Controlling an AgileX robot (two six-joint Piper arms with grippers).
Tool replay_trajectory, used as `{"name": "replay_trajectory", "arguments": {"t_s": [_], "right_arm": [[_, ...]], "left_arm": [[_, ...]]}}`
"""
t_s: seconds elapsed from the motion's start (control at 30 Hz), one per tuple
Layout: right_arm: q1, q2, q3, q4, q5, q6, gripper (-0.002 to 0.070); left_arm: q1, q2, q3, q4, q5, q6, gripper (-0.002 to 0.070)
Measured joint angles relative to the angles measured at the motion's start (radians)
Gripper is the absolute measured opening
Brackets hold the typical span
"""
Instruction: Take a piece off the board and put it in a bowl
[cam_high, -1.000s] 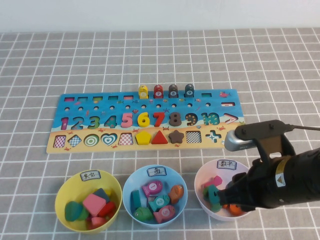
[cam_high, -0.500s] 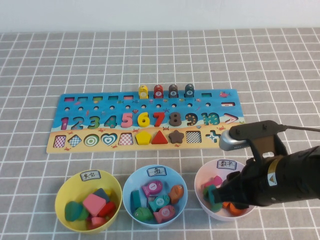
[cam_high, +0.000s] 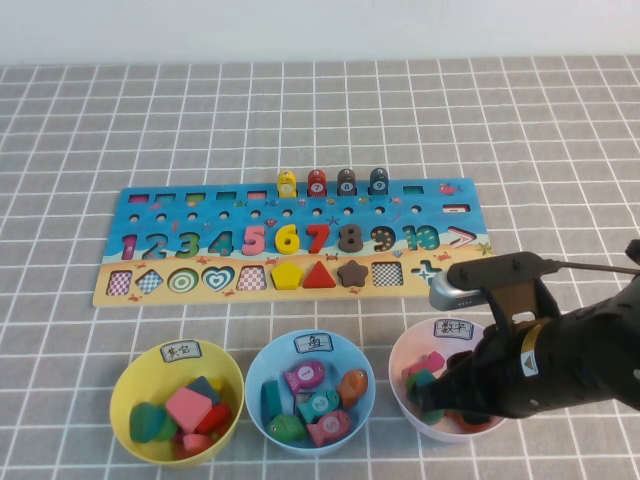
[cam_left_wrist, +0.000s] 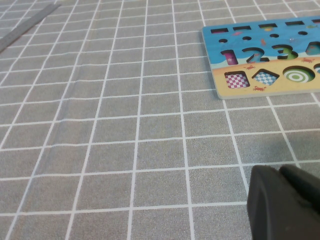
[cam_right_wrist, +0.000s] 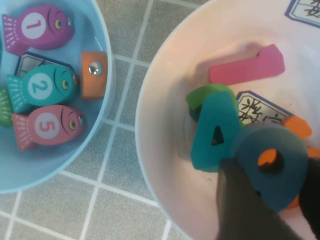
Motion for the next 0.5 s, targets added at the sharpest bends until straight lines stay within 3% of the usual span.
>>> {"name": "replay_trajectory", "arguments": {"t_s": [0.13, 0.3, 0.5], "right_arm": [[0.000, 0.000, 0.000, 0.000, 0.002, 0.000, 0.0250], [0.000, 0.000, 0.000, 0.000, 0.004, 0.000, 0.0368], [0.000, 0.000, -0.011, 0.000, 0.025, 0.000, 0.0373]], "left_arm": [[0.000, 0.000, 0.000, 0.000, 0.000, 0.000, -0.0003], [0.000, 0.000, 0.000, 0.000, 0.000, 0.000, -0.0003], [0.000, 0.000, 0.000, 0.000, 0.000, 0.000, -0.0004]]}}
